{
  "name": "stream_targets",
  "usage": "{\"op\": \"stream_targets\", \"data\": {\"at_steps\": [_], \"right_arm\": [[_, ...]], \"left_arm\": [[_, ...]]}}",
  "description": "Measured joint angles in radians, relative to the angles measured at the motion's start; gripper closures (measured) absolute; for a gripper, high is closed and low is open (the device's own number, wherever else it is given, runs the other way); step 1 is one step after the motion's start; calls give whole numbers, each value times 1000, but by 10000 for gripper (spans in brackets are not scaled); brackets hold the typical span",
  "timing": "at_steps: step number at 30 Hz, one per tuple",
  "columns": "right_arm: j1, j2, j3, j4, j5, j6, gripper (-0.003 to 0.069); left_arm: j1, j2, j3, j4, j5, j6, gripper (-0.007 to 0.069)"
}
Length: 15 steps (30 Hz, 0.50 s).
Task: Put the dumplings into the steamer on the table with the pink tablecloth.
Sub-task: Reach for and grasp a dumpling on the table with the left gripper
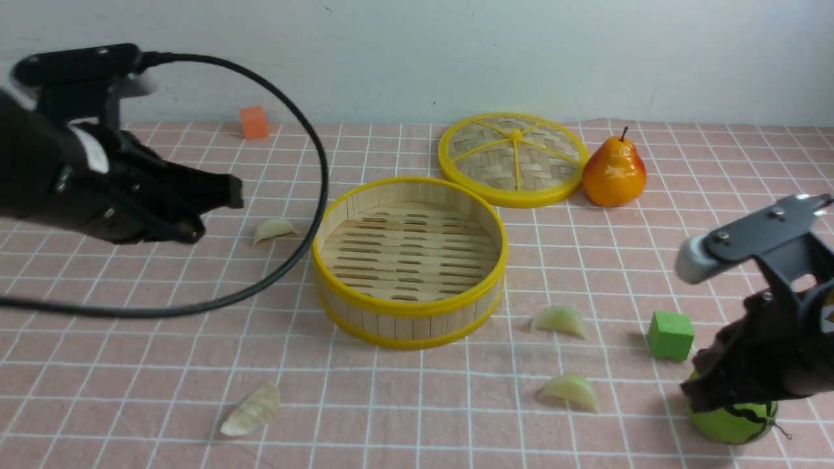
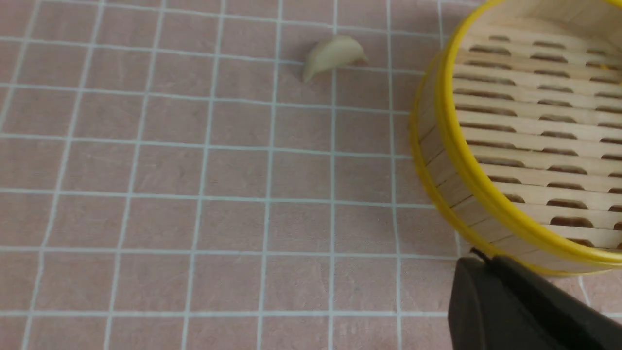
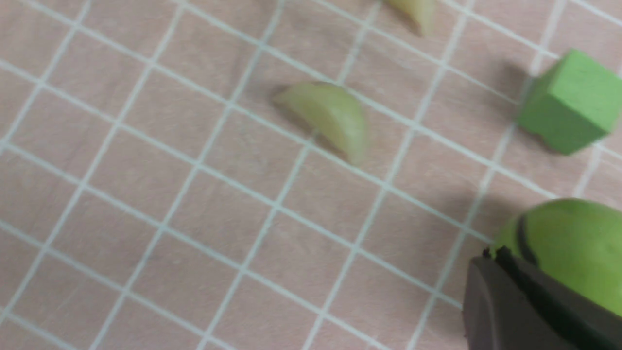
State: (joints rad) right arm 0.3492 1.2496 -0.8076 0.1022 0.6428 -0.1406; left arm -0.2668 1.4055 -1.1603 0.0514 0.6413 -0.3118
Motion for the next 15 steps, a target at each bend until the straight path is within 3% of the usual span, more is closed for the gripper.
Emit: {"op": "stream_targets", "data": {"at_steps": [1,2,5,9,15], "right_arm": [[2,6,-1,6,1,-7,676],[13,23,-3,52,18,-66,676],[16,40,-3,112,29,-158,676],[16,40,-4,163,29,-232,674],[16,40,-5,184,21,-266,673]], "left_arm": [[3,9,-10,-10,5,0,638],[36,91,-103,-89,32,94,638],[89,230,-255,-206,73,220,638],[119,428,-454,-204,137,370,633],[120,690,-689,-154,189,595,456]]}}
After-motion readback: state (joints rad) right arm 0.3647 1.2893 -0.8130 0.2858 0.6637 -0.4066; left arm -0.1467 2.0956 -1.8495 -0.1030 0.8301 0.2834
